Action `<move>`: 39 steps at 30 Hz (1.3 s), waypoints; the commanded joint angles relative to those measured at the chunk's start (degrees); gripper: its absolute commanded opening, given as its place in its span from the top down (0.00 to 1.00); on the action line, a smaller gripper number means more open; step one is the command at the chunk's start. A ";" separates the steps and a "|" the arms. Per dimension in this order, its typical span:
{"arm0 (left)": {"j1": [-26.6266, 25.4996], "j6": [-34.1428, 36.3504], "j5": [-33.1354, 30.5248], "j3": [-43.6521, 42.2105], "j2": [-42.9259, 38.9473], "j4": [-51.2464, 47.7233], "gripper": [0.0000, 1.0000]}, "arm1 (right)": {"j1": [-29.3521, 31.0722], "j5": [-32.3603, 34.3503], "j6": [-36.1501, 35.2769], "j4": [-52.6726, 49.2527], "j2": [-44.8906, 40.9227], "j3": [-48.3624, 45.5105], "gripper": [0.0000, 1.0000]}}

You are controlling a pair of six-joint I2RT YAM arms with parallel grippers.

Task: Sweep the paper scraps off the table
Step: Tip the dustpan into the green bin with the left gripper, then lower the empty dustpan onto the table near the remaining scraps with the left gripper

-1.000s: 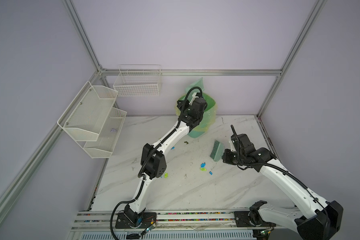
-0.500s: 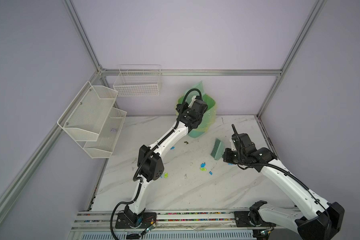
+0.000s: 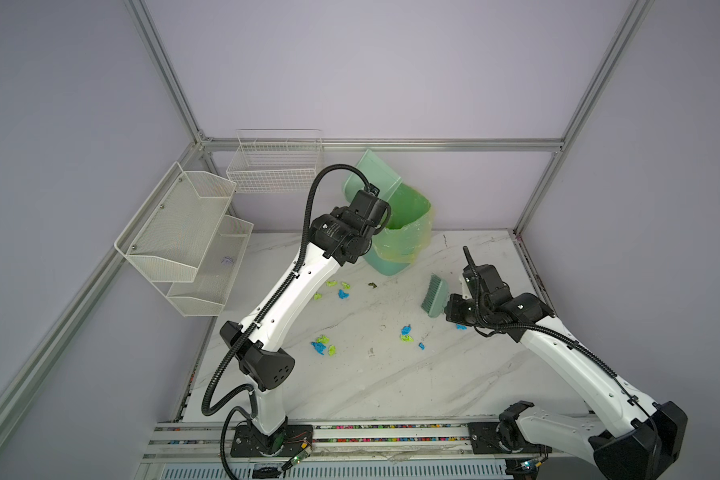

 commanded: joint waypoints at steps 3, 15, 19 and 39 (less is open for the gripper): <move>0.06 -8.37 10.71 -8.76 -5.31 -9.26 1.00 | -0.19 0.50 0.48 1.23 0.30 2.05 1.00; 0.05 -19.53 32.73 -39.09 -19.03 -6.70 1.00 | -0.22 1.15 0.50 1.47 0.84 4.15 1.00; 0.05 -21.75 35.89 -47.15 -20.11 -3.15 1.00 | -0.24 1.16 0.53 1.44 1.59 5.58 1.00; -0.70 -24.10 44.34 -58.90 -5.80 18.65 1.00 | -0.11 -6.73 2.80 10.85 5.95 5.04 1.00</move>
